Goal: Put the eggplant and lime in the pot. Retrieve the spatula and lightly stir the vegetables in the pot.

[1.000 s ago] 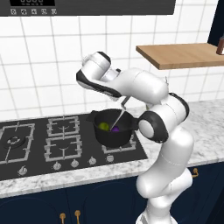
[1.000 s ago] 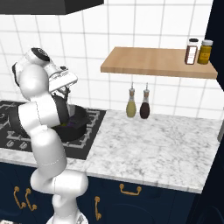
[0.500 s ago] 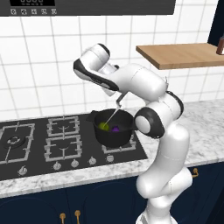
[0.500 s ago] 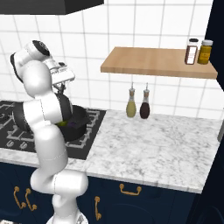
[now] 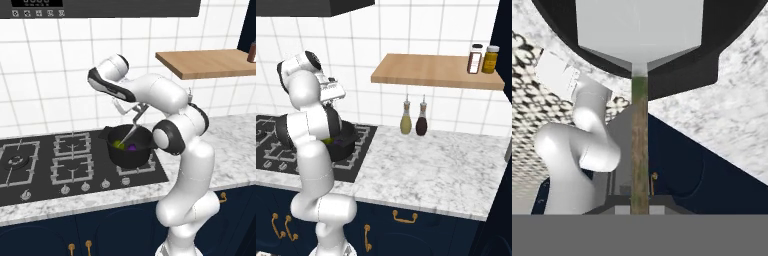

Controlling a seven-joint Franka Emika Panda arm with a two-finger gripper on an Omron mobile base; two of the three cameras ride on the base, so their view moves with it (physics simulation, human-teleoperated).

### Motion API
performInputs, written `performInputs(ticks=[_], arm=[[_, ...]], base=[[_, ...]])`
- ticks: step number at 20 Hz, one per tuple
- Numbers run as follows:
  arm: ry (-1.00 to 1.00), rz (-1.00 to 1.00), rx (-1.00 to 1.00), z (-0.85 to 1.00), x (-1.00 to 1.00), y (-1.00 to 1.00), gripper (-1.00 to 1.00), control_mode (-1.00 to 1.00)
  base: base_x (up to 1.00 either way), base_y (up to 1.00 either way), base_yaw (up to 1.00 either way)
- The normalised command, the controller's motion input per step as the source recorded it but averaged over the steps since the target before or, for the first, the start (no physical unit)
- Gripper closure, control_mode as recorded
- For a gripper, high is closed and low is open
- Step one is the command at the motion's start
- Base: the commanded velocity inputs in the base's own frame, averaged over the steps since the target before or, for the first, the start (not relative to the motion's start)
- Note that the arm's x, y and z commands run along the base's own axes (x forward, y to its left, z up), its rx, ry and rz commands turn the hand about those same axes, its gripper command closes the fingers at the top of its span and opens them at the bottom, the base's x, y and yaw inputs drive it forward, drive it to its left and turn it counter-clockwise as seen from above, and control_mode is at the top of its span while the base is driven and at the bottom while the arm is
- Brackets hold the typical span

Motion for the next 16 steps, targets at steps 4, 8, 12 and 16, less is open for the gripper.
performInputs(ticks=[4, 8, 12, 16], arm=[[-0.03, -0.14, 0.0, -0.31, 0.0, 0.0, 1.0, -1.0], [-0.07, -0.15, 0.0, -0.11, -0.01, 0.0, 1.0, -1.0], [-0.19, -0.13, 0.08, 0.06, -0.23, 0.0, 1.0, -1.0], [-0.14, -0.13, 0.14, 0.01, -0.22, 0.0, 1.0, -1.0]], base=[[0.0, 0.0, 0.0], [0.0, 0.0, 0.0], [0.0, 0.0, 0.0], [0.0, 0.0, 0.0]])
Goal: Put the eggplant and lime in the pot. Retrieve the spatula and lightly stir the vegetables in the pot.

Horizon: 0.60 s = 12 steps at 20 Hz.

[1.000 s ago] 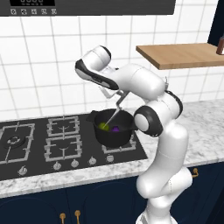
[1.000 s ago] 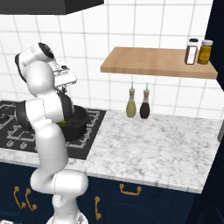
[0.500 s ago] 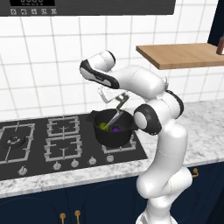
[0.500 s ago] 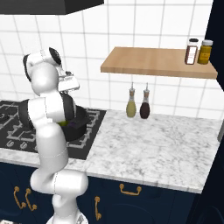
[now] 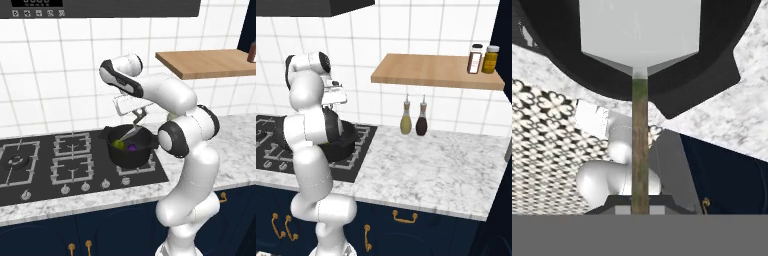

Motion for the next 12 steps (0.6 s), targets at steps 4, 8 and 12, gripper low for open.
performInputs(ticks=[4, 8, 12], arm=[[-0.13, -0.13, 0.16, 0.09, -0.4, 0.0, 1.0, -1.0], [-0.03, -0.21, 0.12, 0.08, -0.24, 0.0, 1.0, -1.0], [0.04, -0.21, 0.03, -0.19, 0.01, 0.0, 1.0, -1.0]], base=[[0.0, 0.0, 0.0], [0.0, 0.0, 0.0], [0.0, 0.0, 0.0]])
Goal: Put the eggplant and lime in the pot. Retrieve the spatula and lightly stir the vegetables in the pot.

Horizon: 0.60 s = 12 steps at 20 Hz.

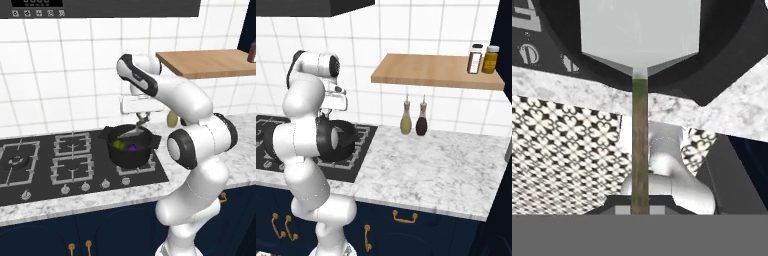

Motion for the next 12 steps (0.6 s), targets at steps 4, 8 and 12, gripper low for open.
performInputs(ticks=[4, 8, 12], arm=[[0.08, -0.18, 0.02, -0.32, 0.0, 0.0, 1.0, -1.0], [0.1, -0.13, 0.02, -0.29, 0.07, 0.03, 1.0, -1.0], [0.19, -0.08, 0.11, -0.06, 0.0, 0.14, 1.0, -1.0]], base=[[0.0, 0.0, 0.0], [0.0, 0.0, 0.0], [0.0, 0.0, 0.0]])
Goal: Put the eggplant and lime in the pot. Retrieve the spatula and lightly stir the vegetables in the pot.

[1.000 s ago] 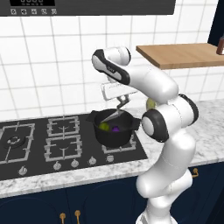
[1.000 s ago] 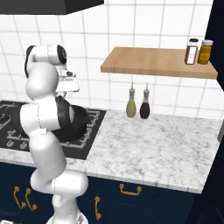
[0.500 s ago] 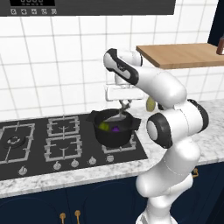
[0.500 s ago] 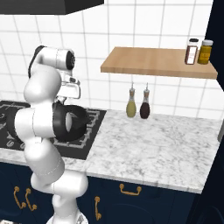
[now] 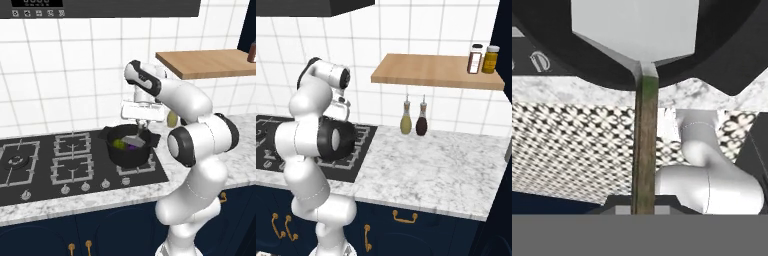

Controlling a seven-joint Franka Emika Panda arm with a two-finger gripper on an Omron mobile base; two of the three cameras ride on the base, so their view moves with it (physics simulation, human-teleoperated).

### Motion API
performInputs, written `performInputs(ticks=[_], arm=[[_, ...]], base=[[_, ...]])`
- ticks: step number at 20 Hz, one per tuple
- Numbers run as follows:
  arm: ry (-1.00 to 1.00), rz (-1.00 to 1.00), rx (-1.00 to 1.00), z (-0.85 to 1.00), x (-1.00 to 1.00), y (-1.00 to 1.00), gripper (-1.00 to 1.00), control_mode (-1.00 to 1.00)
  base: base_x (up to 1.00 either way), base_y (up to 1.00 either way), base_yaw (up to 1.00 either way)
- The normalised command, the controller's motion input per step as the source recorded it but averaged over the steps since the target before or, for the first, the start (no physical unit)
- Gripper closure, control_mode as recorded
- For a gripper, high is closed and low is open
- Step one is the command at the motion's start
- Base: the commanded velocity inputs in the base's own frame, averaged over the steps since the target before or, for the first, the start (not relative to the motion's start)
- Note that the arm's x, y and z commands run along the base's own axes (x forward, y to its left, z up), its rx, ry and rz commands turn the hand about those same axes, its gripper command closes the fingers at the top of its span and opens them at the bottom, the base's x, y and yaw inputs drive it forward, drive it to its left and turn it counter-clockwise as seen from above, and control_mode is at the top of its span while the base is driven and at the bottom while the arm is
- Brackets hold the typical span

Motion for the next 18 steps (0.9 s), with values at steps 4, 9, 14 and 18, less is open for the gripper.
performInputs(ticks=[4, 9, 14, 18], arm=[[0.3, -0.07, 0.25, 0.07, -0.01, 0.17, 1.0, -1.0], [0.17, -0.11, 0.09, 0.01, 0.01, 0.03, 1.0, -1.0], [0.01, -0.13, -0.15, -0.52, 0.16, 0.0, 1.0, -1.0], [-0.05, -0.14, -0.21, -0.29, 0.2, 0.0, 1.0, -1.0]], base=[[0.0, 0.0, 0.0], [0.0, 0.0, 0.0], [0.0, 0.0, 0.0], [0.0, 0.0, 0.0]])
